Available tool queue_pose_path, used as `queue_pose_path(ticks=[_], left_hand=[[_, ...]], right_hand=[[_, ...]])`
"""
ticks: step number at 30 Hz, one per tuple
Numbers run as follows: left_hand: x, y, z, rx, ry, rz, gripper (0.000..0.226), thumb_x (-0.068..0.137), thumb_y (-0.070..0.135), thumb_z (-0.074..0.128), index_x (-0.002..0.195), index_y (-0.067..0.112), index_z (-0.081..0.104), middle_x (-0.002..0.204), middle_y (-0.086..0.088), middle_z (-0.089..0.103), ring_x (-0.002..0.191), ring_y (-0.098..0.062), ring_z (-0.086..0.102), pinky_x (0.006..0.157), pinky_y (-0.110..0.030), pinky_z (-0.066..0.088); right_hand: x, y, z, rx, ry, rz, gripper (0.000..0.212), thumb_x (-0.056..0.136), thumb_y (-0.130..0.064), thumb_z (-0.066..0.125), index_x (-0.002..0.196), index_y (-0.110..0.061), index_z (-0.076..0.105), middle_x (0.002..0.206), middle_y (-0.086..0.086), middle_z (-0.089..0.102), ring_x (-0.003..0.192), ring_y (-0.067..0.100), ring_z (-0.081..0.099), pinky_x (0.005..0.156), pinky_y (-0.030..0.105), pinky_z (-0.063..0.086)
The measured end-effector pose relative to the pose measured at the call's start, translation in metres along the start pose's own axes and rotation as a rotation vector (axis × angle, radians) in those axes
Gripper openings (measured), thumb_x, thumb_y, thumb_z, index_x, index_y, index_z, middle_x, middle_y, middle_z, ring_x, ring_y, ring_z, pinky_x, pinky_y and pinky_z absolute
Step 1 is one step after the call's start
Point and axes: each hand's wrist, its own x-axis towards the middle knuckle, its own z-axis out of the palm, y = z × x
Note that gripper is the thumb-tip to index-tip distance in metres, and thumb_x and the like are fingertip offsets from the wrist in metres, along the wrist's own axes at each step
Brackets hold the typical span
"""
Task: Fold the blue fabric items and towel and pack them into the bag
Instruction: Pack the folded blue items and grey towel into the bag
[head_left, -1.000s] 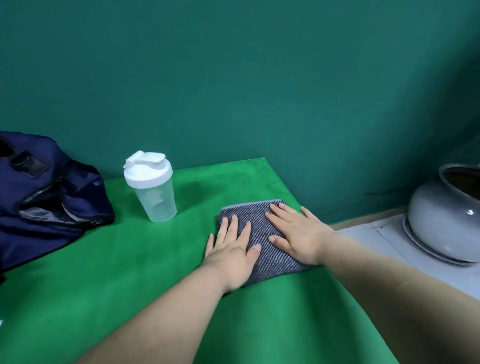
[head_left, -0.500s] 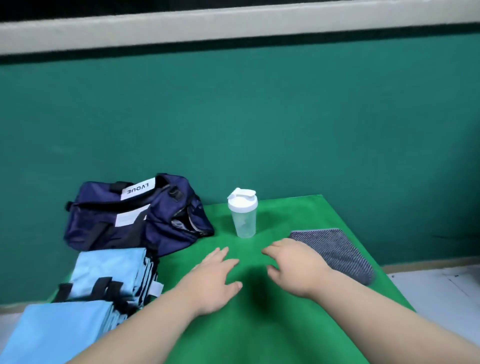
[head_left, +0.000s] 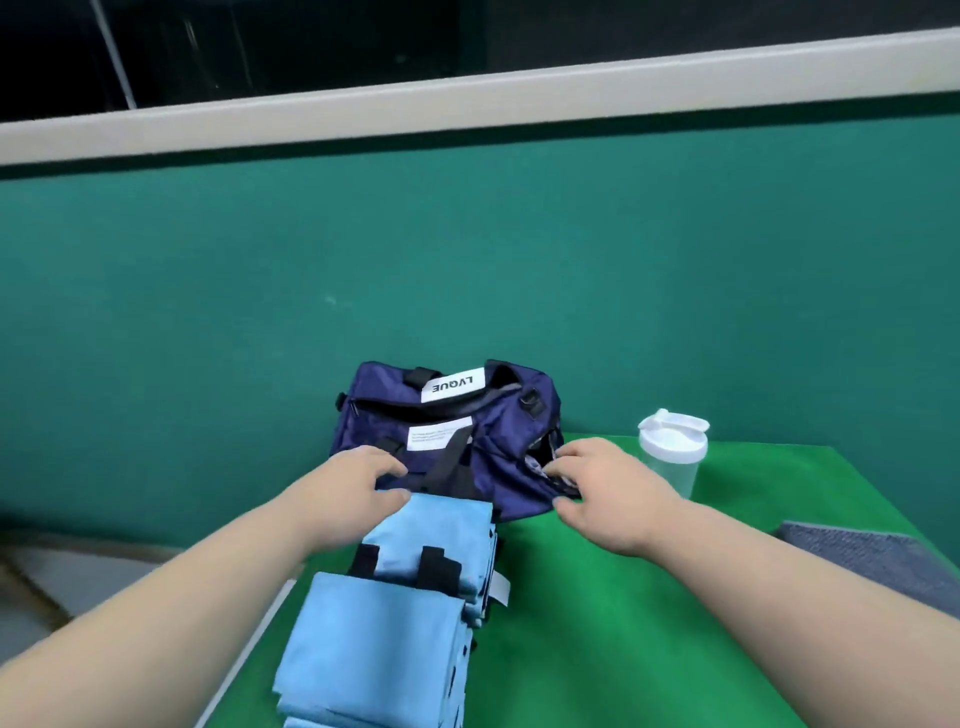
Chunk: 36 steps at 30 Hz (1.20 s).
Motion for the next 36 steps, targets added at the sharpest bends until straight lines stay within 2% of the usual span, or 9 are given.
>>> queue_pose_path(ticks=[4,7,10,16,25,29,31,33,36], left_hand=[[0.048,-0.052,-0.003,0.040,0.001,-0.011,0.038,0.093,0.040,0.061,0.128,0.026,0.062,0.127,0.010,0.054,0.120,-0.013,0.053,0.106,-0.031,0.040],[0.089,-0.080,0.002,0.118,0.019,0.040,0.039,0.093,0.038,0.060,0.129,0.023,0.061,0.132,0.006,0.055,0.122,-0.015,0.051,0.107,-0.030,0.038],[0.134,-0.106,0.013,0.233,0.047,0.097,0.040,0.094,0.039,0.057,0.130,0.022,0.062,0.139,-0.001,0.052,0.133,-0.021,0.040,0.111,-0.030,0.032],[0.220,-0.151,0.026,0.386,0.133,0.051,0.044,0.098,0.044,0.048,0.140,0.034,0.050,0.163,-0.004,0.020,0.150,-0.026,0.007,0.119,-0.044,0.023],[0.279,-0.189,0.044,0.760,0.070,-0.031,0.045,0.101,0.052,0.042,0.144,0.041,0.042,0.166,-0.008,-0.009,0.151,-0.033,-0.006,0.121,-0.053,0.008],[0.287,-0.193,0.043,0.589,0.212,0.072,0.026,0.095,0.045,0.057,0.118,0.037,0.064,0.164,-0.006,0.014,0.151,-0.030,0.005,0.120,-0.046,0.018],[0.285,-0.193,0.035,0.421,0.278,0.146,0.015,0.091,0.039,0.064,0.104,0.034,0.069,0.158,-0.005,0.031,0.148,-0.029,0.016,0.118,-0.041,0.025],[0.278,-0.190,0.027,0.219,0.315,0.174,0.004,0.089,0.032,0.068,0.093,0.033,0.069,0.150,-0.004,0.043,0.141,-0.025,0.032,0.114,-0.034,0.029],[0.268,-0.184,0.021,0.026,0.355,0.170,0.009,0.090,0.027,0.069,0.088,0.033,0.064,0.141,0.001,0.051,0.125,-0.016,0.049,0.103,-0.023,0.032]], right_hand=[[0.057,-0.004,0.014,-0.045,0.026,0.012,0.050,0.079,-0.053,0.042,0.113,-0.027,0.068,0.119,-0.005,0.057,0.120,0.022,0.051,0.100,0.039,0.046],[0.102,0.007,0.024,-0.108,0.075,0.037,0.064,0.074,-0.062,0.033,0.115,-0.028,0.069,0.136,0.003,0.052,0.131,0.028,0.044,0.107,0.042,0.042],[0.146,0.013,0.029,-0.196,0.107,0.043,0.055,0.086,-0.062,0.044,0.124,-0.029,0.066,0.153,0.007,0.037,0.143,0.030,0.027,0.117,0.043,0.030],[0.230,0.025,0.056,-0.271,0.126,0.132,0.047,0.094,-0.059,0.047,0.133,-0.036,0.057,0.163,0.007,0.019,0.151,0.029,0.006,0.121,0.047,0.018],[0.276,0.056,0.086,-0.417,0.050,0.220,0.040,0.086,-0.050,0.054,0.121,-0.031,0.061,0.150,0.009,0.033,0.144,0.031,0.019,0.113,0.049,0.029],[0.270,0.071,0.083,-0.350,0.090,0.165,0.006,0.082,-0.035,0.062,0.088,-0.033,0.061,0.140,0.003,0.045,0.134,0.029,0.036,0.105,0.044,0.039],[0.268,0.077,0.078,-0.248,0.169,0.117,0.008,0.080,-0.030,0.064,0.072,-0.030,0.060,0.126,0.001,0.055,0.119,0.027,0.049,0.096,0.039,0.045],[0.264,0.082,0.072,-0.113,0.222,0.095,0.010,0.077,-0.027,0.067,0.069,-0.026,0.061,0.108,-0.001,0.061,0.104,0.025,0.058,0.088,0.034,0.047],[0.258,0.087,0.074,-0.058,0.185,0.083,0.007,0.080,-0.029,0.073,0.079,-0.024,0.068,0.116,0.000,0.061,0.111,0.022,0.058,0.094,0.028,0.043]])
